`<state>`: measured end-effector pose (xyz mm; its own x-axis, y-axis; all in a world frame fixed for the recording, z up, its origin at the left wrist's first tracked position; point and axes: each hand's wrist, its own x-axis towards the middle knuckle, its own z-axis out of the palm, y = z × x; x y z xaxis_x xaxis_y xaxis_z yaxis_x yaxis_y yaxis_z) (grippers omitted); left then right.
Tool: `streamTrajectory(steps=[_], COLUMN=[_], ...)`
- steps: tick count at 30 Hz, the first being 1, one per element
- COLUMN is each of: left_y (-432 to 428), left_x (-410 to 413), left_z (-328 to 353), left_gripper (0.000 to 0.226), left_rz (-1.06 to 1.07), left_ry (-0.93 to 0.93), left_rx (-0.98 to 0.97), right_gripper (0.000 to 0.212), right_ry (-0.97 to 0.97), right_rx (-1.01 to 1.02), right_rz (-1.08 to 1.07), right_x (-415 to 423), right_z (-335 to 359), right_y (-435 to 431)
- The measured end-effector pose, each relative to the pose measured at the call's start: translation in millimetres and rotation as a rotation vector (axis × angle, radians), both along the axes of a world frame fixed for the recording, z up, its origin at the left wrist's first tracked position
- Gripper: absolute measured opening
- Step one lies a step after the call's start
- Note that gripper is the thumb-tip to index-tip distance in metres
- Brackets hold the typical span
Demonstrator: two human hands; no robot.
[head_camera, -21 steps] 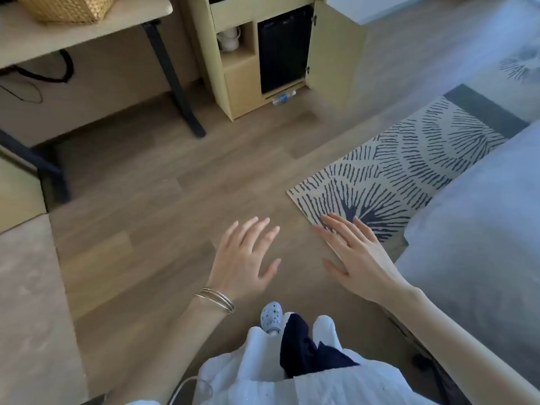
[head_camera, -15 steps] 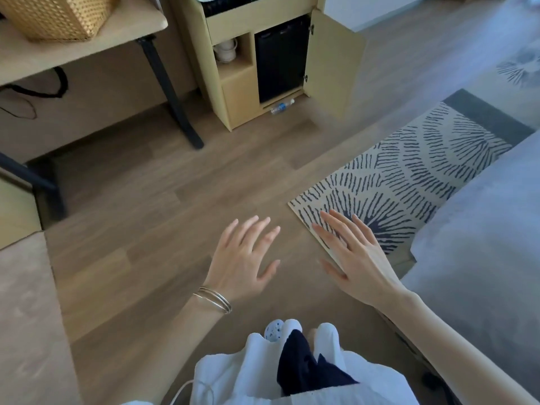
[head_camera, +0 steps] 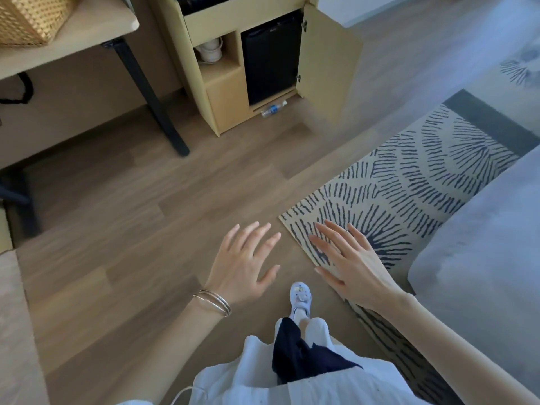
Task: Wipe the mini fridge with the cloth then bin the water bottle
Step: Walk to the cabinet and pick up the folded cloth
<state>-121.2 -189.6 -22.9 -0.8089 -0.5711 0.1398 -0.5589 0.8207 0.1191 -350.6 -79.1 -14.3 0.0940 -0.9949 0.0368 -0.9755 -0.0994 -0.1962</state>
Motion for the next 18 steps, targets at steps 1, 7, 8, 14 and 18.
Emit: streamTrajectory(steps=[1,7,8,14,18], left_y=[-9.8,-65.8,-74.2,-119.1,-155.7], left_x=[-11.1,-81.2,-91.4,-135.2,-152.2], left_z=[1.5,12.6,12.9,11.0,1.9], left_gripper=[0.054,0.055,0.055,0.054,0.053], left_rz=[0.003,0.065,0.078,0.107,0.099], left_ry=[0.004,0.002,-0.001,0.005,-0.025], left_rx=[-0.005,0.019,0.026,0.051,0.056], right_gripper=[0.053,0.05,0.05,0.05,0.05], right_ry=[0.008,-0.001,0.001,-0.034,-0.049], right_rx=[0.012,0.002,-0.008,-0.038,0.008], right_rz=[0.012,0.078,0.08,0.034,0.034], right_x=[-10.6,-81.4,-92.1,-136.1,-154.5], right_z=[1.7,18.8,21.2,22.3,6.9], right_y=[-10.6,-78.9,-89.9,-142.8,-172.9])
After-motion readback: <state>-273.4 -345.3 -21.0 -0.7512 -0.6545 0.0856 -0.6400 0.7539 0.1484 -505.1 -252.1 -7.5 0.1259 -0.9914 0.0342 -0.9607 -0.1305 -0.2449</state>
